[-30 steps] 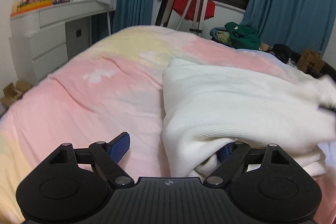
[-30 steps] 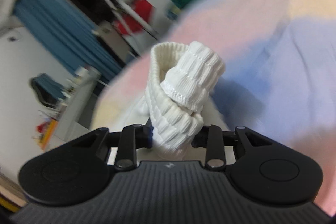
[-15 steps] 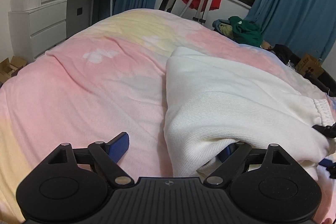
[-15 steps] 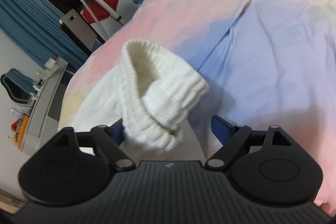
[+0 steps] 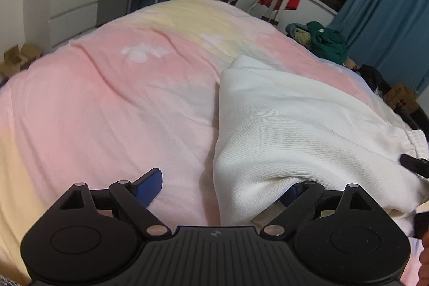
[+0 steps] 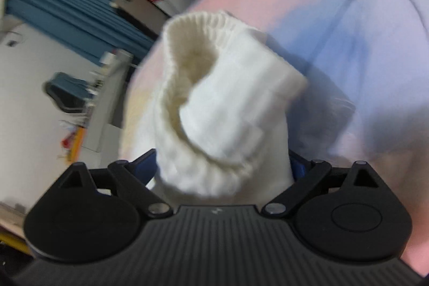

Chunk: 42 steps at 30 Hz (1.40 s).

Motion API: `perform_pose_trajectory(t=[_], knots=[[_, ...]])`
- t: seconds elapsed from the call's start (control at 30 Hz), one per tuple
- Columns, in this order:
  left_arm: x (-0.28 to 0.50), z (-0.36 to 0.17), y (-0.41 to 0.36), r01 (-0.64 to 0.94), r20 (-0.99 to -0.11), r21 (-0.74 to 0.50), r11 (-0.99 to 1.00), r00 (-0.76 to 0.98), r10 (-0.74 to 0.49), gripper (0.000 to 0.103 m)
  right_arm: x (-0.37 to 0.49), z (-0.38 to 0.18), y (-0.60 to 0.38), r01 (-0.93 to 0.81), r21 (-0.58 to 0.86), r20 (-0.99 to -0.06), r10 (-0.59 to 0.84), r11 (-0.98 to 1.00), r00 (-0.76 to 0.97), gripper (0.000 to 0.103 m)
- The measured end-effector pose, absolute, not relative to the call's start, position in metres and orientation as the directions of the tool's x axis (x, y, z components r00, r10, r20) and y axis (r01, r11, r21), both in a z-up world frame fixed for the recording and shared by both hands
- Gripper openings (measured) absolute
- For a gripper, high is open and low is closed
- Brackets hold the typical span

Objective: Fold clothes

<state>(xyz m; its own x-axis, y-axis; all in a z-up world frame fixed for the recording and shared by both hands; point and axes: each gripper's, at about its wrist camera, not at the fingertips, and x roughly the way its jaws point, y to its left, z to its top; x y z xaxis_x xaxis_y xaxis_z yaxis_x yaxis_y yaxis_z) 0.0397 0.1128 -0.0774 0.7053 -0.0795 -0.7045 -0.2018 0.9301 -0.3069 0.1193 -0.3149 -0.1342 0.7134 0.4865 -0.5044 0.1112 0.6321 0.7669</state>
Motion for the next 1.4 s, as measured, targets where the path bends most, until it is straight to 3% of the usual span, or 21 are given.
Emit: perform_pose_trajectory(t=[0.03,0.13,0.3,0.43,0.57,0.7,0.8,0.97,1.23,1.4], knots=[[0.040,-0.077,0.113,-0.201,-0.705,-0.309,0.929,0.704,-0.082,0.092,0.119,-0.133,-0.313,0.122,0.748,-0.524,0.468,0.652,0.711,0.084],[0.043,-0.075,0.110,-0.167,-0.720,-0.308,0.936,0.684,-0.115,0.092,0.119,-0.139,-0.312,0.183,0.703,-0.593,0.423,0.688,0.685,0.069],[0.033,-0.062,0.119,-0.091,-0.724,-0.367,0.926,0.653,-0.223,0.093,0.111,-0.136,-0.313,0.202,0.695,-0.602,0.405,0.690,0.688,0.059],[0.005,-0.048,0.135,0.021,-0.637,-0.497,0.867,0.670,-0.381,0.103,0.106,-0.132,-0.308,0.207,0.682,-0.608,0.386,0.702,0.694,0.059],[0.004,-0.048,0.155,-0.003,-0.556,-0.646,0.763,0.687,-0.468,0.103,0.105,-0.129,-0.303,0.215,0.674,-0.611,0.370,0.707,0.700,0.058],[0.046,-0.057,0.163,-0.103,-0.581,-0.677,0.729,0.683,-0.443,0.103,0.106,-0.130,-0.300,0.217,0.669,-0.611,0.360,0.711,0.705,0.059],[0.091,-0.063,0.156,-0.166,-0.658,-0.639,0.751,0.624,-0.422,0.103,0.107,-0.131,-0.302,0.217,0.676,-0.607,0.365,0.705,0.706,0.059],[0.146,-0.081,0.134,-0.129,-0.742,-0.590,0.797,0.477,-0.472,0.103,0.106,-0.131,-0.304,0.213,0.678,-0.603,0.367,0.703,0.708,0.059],[0.153,-0.108,0.142,-0.103,-0.659,-0.697,0.710,0.481,-0.578,0.102,0.114,-0.140,-0.306,0.224,0.719,-0.569,0.372,0.658,0.733,0.061],[0.151,-0.111,0.142,-0.098,-0.644,-0.712,0.695,0.486,-0.591,0.100,0.107,-0.125,-0.303,0.152,0.745,-0.488,0.374,0.650,0.789,0.060]])
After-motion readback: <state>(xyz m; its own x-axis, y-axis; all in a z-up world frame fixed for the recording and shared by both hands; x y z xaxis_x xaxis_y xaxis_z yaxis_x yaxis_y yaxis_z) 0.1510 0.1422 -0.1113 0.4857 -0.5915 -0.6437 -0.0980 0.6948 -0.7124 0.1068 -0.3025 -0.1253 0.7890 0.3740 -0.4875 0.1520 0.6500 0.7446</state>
